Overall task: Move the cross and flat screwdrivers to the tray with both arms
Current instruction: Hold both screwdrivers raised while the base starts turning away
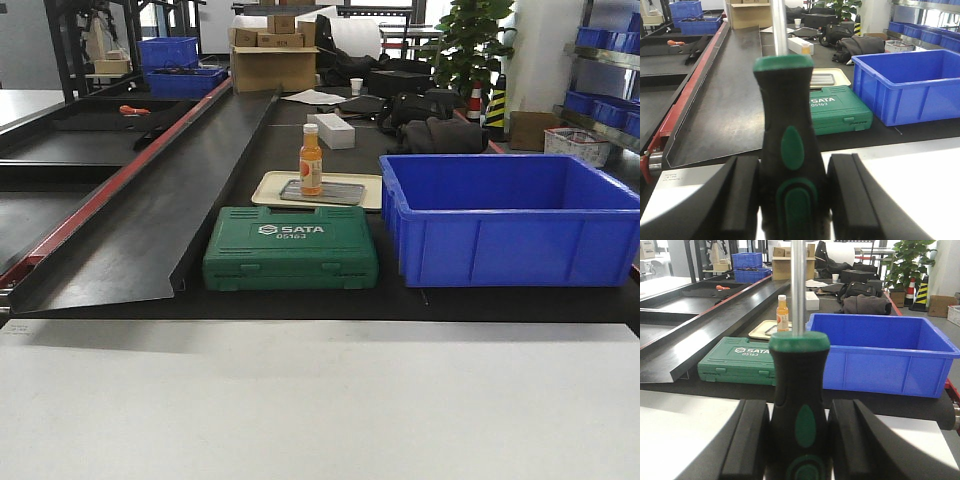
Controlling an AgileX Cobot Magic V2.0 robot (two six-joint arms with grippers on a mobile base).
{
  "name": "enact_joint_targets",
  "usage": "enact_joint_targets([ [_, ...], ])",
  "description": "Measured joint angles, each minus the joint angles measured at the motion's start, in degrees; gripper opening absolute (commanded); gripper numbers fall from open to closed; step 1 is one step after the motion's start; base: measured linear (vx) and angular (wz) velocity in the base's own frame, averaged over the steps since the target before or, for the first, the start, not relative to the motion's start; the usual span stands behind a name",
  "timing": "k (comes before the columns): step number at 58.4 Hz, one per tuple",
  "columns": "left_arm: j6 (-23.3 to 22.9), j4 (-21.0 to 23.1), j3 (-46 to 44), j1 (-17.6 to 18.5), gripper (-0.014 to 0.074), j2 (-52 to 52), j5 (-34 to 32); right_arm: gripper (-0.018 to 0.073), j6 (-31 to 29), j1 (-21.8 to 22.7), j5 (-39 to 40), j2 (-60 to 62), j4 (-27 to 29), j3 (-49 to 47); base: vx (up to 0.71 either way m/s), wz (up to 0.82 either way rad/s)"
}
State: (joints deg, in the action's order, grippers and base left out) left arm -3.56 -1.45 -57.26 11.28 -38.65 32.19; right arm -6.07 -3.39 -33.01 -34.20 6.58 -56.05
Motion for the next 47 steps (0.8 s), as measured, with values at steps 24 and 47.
enact_joint_targets([
  [24,0.0,0.0,0.0,0.0,0.0003,0.0,0.0,-0.0008,0.0,0.0,0.0,0.0,0.0,0.0,0.00,0.00],
  [47,0.0,0.0,0.0,0.0,0.0003,0.0,0.0,-0.0008,0.0,0.0,-0.1,0.0,0.0,0.0,-0.09,0.00],
])
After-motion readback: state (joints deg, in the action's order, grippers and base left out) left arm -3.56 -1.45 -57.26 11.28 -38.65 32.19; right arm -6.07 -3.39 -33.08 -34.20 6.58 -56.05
